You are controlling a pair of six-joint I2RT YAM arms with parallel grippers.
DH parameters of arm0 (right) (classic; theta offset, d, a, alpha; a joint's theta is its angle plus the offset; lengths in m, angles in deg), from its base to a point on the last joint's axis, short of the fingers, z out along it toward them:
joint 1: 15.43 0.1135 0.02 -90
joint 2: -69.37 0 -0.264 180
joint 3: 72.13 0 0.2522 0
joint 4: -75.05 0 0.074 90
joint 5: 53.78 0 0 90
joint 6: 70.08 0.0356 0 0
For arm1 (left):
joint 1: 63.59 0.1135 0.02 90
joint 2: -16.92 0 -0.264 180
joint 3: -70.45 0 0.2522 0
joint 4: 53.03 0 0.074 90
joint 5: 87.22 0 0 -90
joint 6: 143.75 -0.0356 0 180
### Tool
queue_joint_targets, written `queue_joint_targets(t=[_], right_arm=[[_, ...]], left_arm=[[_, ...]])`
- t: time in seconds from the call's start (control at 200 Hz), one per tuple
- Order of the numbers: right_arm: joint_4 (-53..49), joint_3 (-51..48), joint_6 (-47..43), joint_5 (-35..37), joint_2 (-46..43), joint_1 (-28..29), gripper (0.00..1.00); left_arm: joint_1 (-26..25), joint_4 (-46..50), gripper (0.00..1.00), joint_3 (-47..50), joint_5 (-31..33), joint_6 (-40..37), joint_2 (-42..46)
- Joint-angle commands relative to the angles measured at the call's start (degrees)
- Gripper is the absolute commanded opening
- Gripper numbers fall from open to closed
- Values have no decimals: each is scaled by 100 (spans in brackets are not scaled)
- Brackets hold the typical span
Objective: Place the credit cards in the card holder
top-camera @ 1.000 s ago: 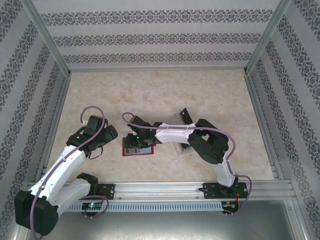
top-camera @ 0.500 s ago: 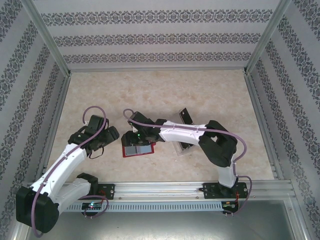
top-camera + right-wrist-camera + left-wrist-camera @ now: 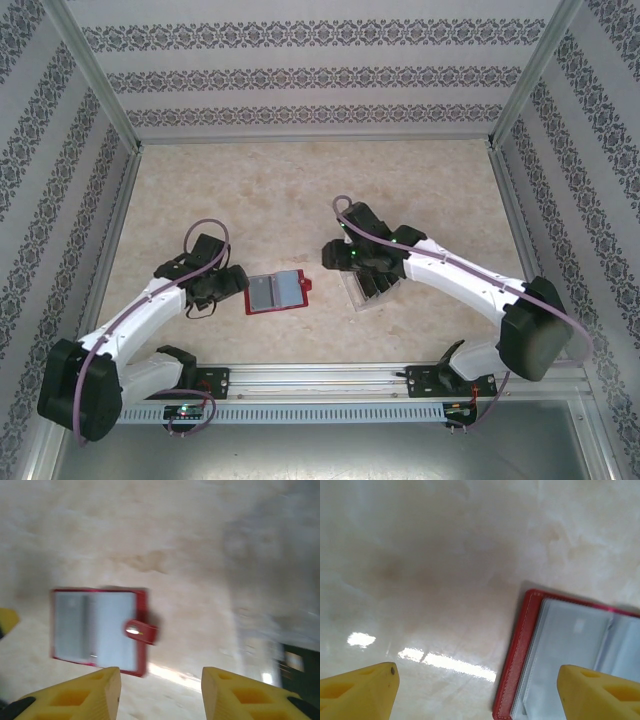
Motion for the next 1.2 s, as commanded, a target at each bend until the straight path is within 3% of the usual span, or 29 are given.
queue_joint_targets(t=[0.0,0.25,0.455,1.194], right_arm=[[-823,-213,-500,409,-163,-154,46],[-1467,-73,-929,727,-156,-183,37],[-1652,-160,-1026,997,-91,-219,37],[-1361,-318,-1059,848,286,-354,36]], left_arm=[[-217,-329,83,175,-11,59,-215],[-577,-553,83,341,159,166,-650],[-632,-624,83,370,201,161,-782],[-648,-701,83,365,195,157,-830]])
